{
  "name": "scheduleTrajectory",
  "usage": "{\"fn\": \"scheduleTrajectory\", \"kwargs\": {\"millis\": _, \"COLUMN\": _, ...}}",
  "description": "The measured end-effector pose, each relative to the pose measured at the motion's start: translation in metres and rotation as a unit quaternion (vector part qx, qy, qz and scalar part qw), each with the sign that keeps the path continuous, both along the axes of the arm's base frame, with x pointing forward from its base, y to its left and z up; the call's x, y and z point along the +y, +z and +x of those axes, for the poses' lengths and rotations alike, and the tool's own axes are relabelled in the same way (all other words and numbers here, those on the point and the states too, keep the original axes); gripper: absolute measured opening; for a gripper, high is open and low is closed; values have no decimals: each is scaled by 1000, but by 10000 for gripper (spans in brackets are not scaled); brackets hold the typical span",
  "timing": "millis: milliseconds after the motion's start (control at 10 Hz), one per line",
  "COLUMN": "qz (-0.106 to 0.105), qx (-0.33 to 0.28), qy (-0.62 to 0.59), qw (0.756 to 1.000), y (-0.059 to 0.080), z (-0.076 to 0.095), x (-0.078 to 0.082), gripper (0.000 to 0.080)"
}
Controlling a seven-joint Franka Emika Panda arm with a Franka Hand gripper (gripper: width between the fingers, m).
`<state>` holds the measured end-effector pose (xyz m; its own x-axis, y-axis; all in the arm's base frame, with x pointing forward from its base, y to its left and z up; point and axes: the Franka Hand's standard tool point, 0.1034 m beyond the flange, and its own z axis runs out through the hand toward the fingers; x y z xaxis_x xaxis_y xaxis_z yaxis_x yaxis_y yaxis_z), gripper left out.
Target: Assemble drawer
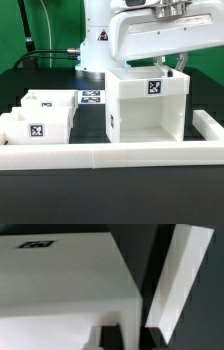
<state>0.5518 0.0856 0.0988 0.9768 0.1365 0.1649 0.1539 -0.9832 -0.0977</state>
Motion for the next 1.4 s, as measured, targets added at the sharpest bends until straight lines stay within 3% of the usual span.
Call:
{"fn": "scheduleTrajectory", "kwargs": {"millis": 300, "qz": 17, "qx": 4, "qy": -105, "qw": 994, "y": 1, "z": 1, "x": 3, "gripper": 42}}
{"fn": "scheduleTrajectory", "kwargs": {"millis": 400, "qz": 30, "qx": 11, "qy": -191, "qw": 981, "y": -1, "z": -4, "x": 10, "gripper": 44}}
{"fn": "scheduleTrajectory", "kwargs": {"millis": 600, "qz": 50, "qx": 2, "qy": -287, "qw": 957, "y": 0, "z": 3, "x": 20, "gripper": 48}}
{"fn": "scheduleTrajectory", "kwargs": {"millis": 1100, "qz": 87, "qx": -2, "qy": -399, "qw": 913, "y": 8, "z": 12, "x": 26, "gripper": 51}}
{"fn": "scheduleTrajectory", "kwargs": {"millis": 1300, "qz": 116, "qx": -3, "qy": -496, "qw": 860, "y": 12, "z": 11, "x": 19, "gripper": 51}}
{"fn": "scheduleTrajectory", "kwargs": {"millis": 1400, "qz": 127, "qx": 19, "qy": -566, "qw": 815, "y": 11, "z": 6, "x": 17, "gripper": 51}}
